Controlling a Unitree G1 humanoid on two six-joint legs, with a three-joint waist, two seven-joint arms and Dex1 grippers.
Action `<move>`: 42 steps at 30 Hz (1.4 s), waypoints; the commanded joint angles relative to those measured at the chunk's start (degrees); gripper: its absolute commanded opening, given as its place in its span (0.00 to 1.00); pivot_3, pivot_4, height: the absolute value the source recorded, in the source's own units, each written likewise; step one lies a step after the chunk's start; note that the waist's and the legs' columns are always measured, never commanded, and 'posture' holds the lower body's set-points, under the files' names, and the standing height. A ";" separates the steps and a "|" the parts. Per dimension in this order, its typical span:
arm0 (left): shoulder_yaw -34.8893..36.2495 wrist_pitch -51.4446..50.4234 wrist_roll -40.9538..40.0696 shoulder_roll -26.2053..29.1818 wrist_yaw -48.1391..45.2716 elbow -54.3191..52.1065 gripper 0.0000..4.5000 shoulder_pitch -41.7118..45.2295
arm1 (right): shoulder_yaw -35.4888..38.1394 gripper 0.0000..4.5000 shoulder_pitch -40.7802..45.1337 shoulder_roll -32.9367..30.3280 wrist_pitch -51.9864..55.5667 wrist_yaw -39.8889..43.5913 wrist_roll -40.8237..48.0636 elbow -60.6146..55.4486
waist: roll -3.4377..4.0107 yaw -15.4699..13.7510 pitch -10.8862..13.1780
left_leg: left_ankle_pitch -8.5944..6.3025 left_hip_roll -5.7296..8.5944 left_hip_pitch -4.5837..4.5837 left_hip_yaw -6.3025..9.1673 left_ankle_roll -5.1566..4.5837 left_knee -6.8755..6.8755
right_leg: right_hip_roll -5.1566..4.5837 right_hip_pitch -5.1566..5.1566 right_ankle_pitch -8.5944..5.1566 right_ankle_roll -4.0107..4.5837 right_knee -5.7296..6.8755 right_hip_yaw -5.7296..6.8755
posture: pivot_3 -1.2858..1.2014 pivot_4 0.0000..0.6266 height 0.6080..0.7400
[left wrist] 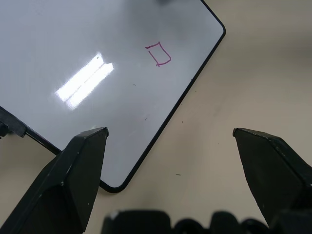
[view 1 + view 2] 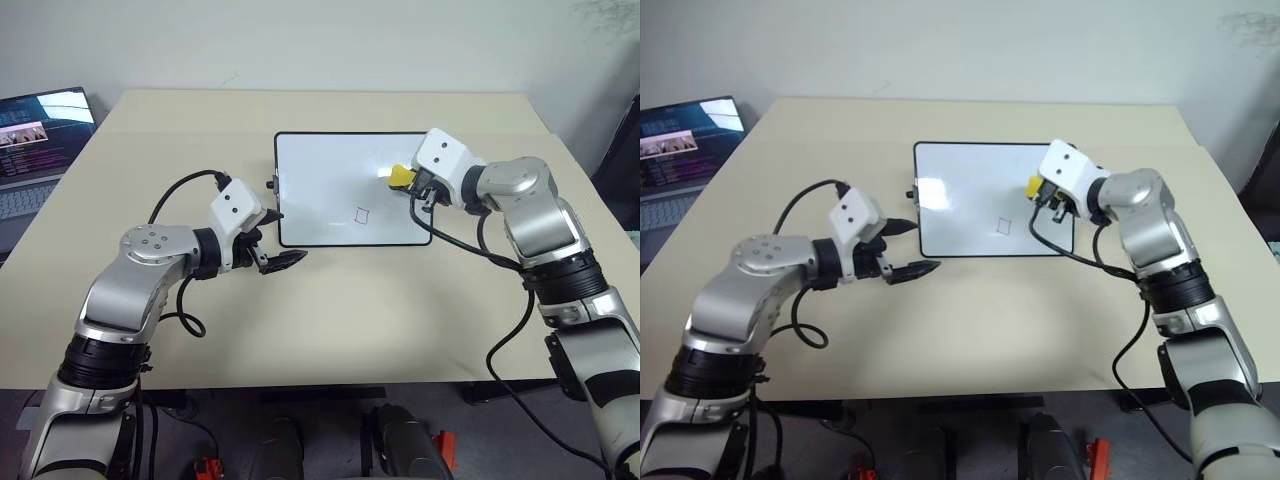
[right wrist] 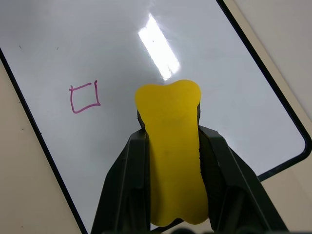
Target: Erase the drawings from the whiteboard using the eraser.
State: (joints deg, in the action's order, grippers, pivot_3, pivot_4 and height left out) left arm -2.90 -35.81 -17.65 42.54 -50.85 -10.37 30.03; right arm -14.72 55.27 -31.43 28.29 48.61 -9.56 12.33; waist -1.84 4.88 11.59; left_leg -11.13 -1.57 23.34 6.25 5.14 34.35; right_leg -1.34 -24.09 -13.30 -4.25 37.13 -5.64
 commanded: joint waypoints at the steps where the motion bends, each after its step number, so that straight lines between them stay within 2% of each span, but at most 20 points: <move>1: 1.36 0.80 -0.24 0.76 -0.18 -1.48 1.00 0.49 | 1.76 0.22 1.15 3.56 1.49 -0.47 3.31 -4.89 | 0.00 0.22 0.00 | 0.00 0.00 0.00 0.00 0.00 0.01 | 0.00 0.00 0.00 0.00 0.01 0.00 | 0.52 0.24 1.00; 10: 1.20 1.71 1.06 0.28 0.67 -0.40 1.00 -2.85 | -2.46 0.22 -2.30 16.69 6.04 -9.80 1.51 -5.30 | -0.01 0.11 -0.01 | 0.00 -0.02 -0.07 0.02 0.00 0.07 | 0.03 0.01 0.00 0.01 0.16 0.01 | 0.52 0.24 1.00; 17: 1.71 2.64 0.92 -0.26 1.02 1.24 1.00 -3.22 | -0.74 0.22 -0.83 20.46 3.92 -20.63 -0.97 3.87 | -0.02 -0.11 -0.01 | 0.00 -0.02 -0.04 0.05 0.00 0.30 | 0.03 0.04 0.01 0.00 0.23 0.03 | 0.52 0.24 1.00; 21: 1.92 2.31 0.51 -0.25 1.12 0.68 1.00 -3.63 | 0.20 0.22 0.01 20.27 2.87 -23.97 -1.46 7.50 | -0.02 0.06 -0.01 | 0.00 -0.02 -0.05 0.05 0.00 0.32 | 0.04 0.02 0.01 0.01 0.38 0.02 | 0.52 0.24 1.00; 27: 2.01 2.11 0.15 -0.27 1.32 0.30 1.00 -3.95 | -1.12 0.22 -1.21 20.00 4.53 -23.96 -1.67 8.93 | -0.02 0.19 -0.01 | 0.00 -0.02 -0.20 0.05 -0.01 0.33 | 0.06 0.02 -0.03 0.04 0.64 -0.01 | 0.52 0.24 1.00; 37: 1.91 2.20 -0.09 -0.33 1.40 0.43 1.00 -3.66 | -5.83 0.22 -5.84 17.44 10.59 -19.56 -4.02 8.59 | -0.09 0.20 -0.08 | 0.00 -0.03 -0.59 0.05 -0.01 0.48 | 0.09 0.43 -0.21 -0.21 0.72 -0.03 | 0.52 0.24 1.00; 42: 1.80 2.30 -0.08 -0.34 1.31 0.63 1.00 -3.47 | -7.38 0.22 -8.53 13.97 13.95 -15.33 -3.72 5.98 | -0.23 0.07 -0.17 | 0.00 -0.02 -0.87 0.06 -0.01 0.56 | 0.09 0.76 -0.39 0.12 0.69 -0.04 | 0.52 0.24 1.00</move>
State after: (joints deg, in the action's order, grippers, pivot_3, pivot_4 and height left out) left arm -2.86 -34.41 -17.11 42.21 -49.47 -8.45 25.58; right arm -21.55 48.74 -15.96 38.86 32.10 -12.35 16.87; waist -2.07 4.95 11.42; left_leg -11.13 -1.59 22.42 6.31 5.13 34.92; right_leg -1.25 -23.28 -13.69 -4.12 37.82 -5.68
